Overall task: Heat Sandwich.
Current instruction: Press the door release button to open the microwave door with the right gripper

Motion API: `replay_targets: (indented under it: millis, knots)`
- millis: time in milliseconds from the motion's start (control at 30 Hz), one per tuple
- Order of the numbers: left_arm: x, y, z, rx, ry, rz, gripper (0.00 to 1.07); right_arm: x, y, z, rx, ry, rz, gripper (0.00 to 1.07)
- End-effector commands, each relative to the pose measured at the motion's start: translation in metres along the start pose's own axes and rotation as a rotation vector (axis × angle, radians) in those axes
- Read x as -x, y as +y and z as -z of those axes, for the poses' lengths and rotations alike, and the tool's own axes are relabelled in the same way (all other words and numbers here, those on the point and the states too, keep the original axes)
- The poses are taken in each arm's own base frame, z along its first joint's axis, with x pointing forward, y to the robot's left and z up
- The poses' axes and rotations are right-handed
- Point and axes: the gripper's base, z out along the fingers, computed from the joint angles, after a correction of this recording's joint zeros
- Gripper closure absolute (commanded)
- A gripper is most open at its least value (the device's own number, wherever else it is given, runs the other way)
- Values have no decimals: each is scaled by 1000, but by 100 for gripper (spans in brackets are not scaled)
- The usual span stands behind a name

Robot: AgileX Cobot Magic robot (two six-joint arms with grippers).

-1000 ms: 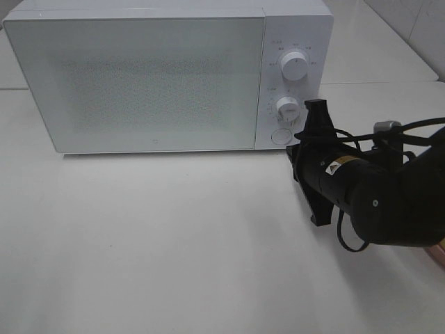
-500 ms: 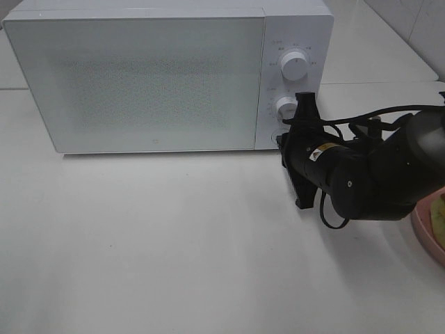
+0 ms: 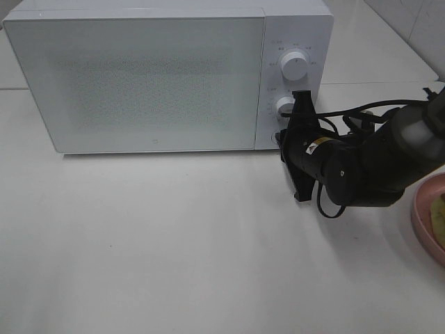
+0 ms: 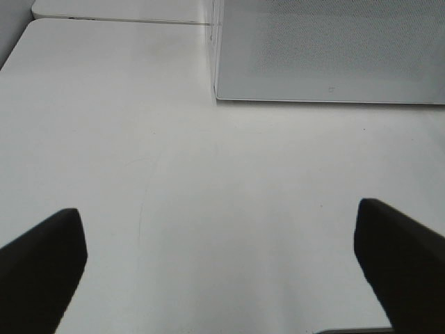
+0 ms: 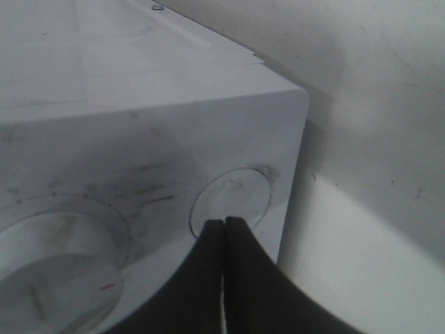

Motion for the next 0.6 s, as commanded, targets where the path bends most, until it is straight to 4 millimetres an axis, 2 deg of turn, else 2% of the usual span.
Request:
replay_targets:
  millis: [33, 267, 600]
  knots:
    - [-2, -1, 2, -3, -34, 6, 3, -1, 0, -5, 3, 5, -10, 106]
    - [-2, -1, 2, -3, -34, 6, 3, 3, 3, -14, 30, -26, -31, 107]
    - [-2, -1, 2, -3, -34, 6, 3, 6, 8, -14, 85, -56, -22, 107]
